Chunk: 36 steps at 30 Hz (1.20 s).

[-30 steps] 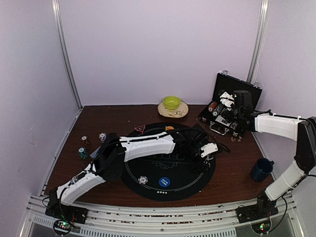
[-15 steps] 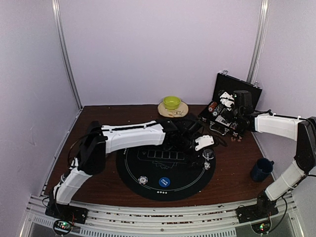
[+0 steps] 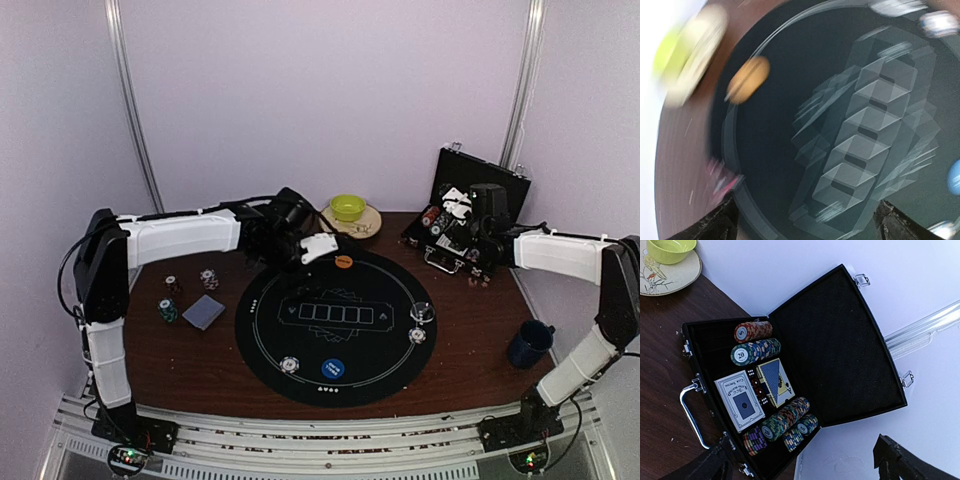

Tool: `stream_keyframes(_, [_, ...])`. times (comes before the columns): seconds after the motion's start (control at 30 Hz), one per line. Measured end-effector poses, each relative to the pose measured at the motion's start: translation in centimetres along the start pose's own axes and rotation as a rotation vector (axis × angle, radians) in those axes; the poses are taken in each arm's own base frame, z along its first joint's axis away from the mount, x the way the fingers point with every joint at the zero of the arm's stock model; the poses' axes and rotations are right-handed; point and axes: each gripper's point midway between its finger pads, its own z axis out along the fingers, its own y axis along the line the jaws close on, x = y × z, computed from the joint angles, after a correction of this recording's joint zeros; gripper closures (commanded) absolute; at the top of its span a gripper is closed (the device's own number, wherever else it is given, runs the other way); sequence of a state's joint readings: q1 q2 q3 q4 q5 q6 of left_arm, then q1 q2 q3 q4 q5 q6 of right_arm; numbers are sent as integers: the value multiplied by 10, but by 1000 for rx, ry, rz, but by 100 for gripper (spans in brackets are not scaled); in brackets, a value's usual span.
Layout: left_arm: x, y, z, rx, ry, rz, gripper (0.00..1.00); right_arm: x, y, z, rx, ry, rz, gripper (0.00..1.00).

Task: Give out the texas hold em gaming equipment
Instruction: Pick up the pile of poker chips from the pile of poker chips.

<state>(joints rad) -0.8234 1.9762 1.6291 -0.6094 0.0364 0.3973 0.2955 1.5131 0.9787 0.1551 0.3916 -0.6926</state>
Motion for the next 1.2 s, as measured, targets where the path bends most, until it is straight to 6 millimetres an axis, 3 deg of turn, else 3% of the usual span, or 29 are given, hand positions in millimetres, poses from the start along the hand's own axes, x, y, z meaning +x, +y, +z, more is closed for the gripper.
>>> stream_keyframes(0.07, [40, 43, -2, -52, 53, -92, 2, -1, 4, 0, -5, 0, -14, 0])
stream_keyframes(0.17, [85, 88, -14, -120, 103, -201, 2, -3, 12, 0, -15, -1, -34, 0])
stream_keyframes(0.33, [104, 122, -42, -197, 102, -279, 2, -9, 22, -3, -30, -16, -52, 0])
stream_keyframes(0.47, [124, 133, -47, -203, 130, -323, 2, -11, 25, -5, -35, -23, -63, 0])
stream_keyframes(0.7, [189, 163, -58, -239, 204, -456, 2, -13, 26, -5, -35, -28, -66, 0])
stream_keyframes(0.83, [221, 164, -59, -234, 250, -511, 2, -12, 28, -5, -37, -27, -69, 0])
stream_keyframes(1.2, [241, 154, -56, -182, 266, -562, 3, -12, 34, -4, -36, -19, -86, 0])
